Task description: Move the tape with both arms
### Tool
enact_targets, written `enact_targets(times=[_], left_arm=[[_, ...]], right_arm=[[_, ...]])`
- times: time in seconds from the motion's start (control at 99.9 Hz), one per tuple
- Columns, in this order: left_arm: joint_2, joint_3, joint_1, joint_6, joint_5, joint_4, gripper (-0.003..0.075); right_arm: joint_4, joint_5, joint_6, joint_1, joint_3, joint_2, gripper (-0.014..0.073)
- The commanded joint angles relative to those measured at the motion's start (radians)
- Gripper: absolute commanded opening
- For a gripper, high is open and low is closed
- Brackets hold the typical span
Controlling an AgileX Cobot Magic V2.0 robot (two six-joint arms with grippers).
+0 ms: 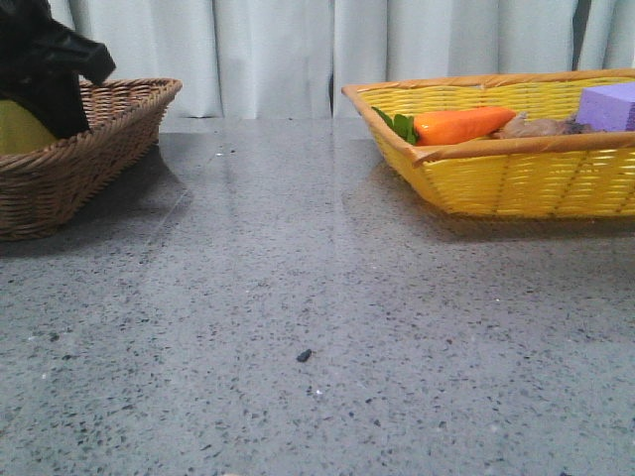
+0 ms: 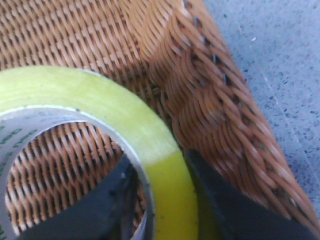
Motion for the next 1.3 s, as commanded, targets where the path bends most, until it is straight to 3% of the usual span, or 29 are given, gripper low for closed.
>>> enact_targets(times=[0.0, 0.21, 0.48, 0.61, 0.851, 1.021, 1.291], left_arm=[[-0.031, -0.030, 0.001, 0.006, -0.075, 0.002, 0.0150], [-0.031, -0.030, 0.005, 0.006, -0.070, 0.000, 0.0349], [-0.109, -0.051, 0.005, 0.006, -0.053, 0.023, 0.0353], [-0.219, -0.051, 0.005, 0.006, -0.075, -0.069, 0.0288], [-0.438, -0.021, 0.005, 0.006, -0.105, -0.149, -0.0020], [-0.588, 0.105, 0.005, 0.008, -0.184, -0.159, -0.0020], [-0.850, 0.457, 0.005, 0.008, -0.420, -0.175, -0.0021]], right_arm=[[-0.013, -0.030, -0.006, 0.001, -0.020, -0.030, -0.0074], [-0.013, -0.030, -0.006, 0.001, -0.020, -0.030, -0.0074], [-0.068, -0.087, 0.034, 0.001, -0.013, -0.057, -0.0074], [-0.110, -0.152, 0.036, 0.001, 0.037, -0.118, -0.0074], [-0.112, -0.344, 0.036, 0.001, 0.293, -0.341, -0.0074], [-0.134, -0.515, 0.036, 0.001, 0.549, -0.550, -0.0074], [-0.144, -0.766, 0.055, 0.001, 0.897, -0.842, -0.0074]])
